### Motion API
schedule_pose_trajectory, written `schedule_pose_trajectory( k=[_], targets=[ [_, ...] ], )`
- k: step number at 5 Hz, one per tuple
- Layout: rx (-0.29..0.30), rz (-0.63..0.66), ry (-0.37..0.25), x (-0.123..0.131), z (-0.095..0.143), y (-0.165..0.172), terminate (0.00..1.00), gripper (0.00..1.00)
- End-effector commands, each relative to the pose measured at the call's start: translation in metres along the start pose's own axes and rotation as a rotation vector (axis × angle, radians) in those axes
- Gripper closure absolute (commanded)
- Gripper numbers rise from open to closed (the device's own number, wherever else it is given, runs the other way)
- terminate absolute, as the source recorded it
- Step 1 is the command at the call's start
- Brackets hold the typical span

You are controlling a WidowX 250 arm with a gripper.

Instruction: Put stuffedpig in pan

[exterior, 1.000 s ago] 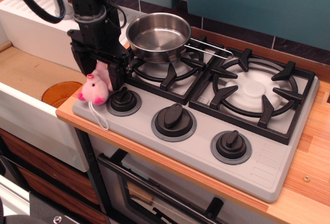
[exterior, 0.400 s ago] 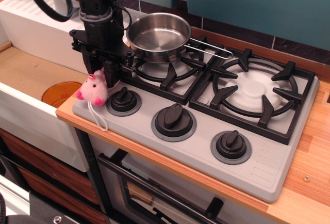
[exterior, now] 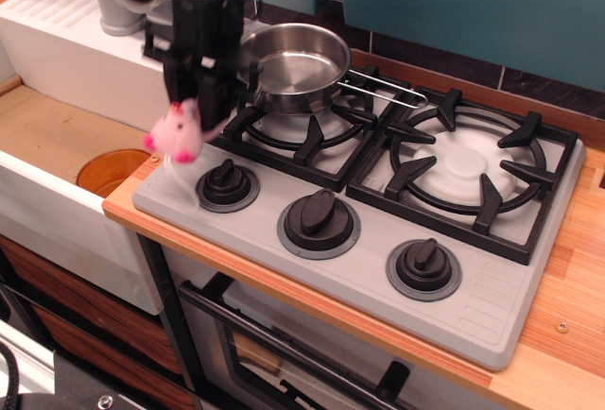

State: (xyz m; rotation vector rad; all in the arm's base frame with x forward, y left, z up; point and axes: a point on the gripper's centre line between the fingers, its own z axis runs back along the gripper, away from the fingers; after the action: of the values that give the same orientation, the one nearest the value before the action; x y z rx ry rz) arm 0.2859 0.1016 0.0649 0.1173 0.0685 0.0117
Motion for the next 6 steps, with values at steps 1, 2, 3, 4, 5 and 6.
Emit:
schedule_pose_trajectory(
  k=[1,2,3,4,5,6],
  targets=[
    [0.054,-0.003,-0.054,0.032,0.071,-0.007,0.00,1.00],
    [0.056,-0.009,-0.061,0.051,0.080,-0.019,0.00,1.00],
    [0.052,-0.012,-0.067,0.066,0.081,-0.029,0.00,1.00],
    [0.044,-0.013,-0.074,0.075,0.080,-0.037,0.00,1.00],
    [0.033,-0.024,-0.090,0.079,0.078,-0.041,0.00,0.00],
    [0.017,-0.035,-0.102,0.080,0.079,-0.040,0.00,0.00]
  ],
)
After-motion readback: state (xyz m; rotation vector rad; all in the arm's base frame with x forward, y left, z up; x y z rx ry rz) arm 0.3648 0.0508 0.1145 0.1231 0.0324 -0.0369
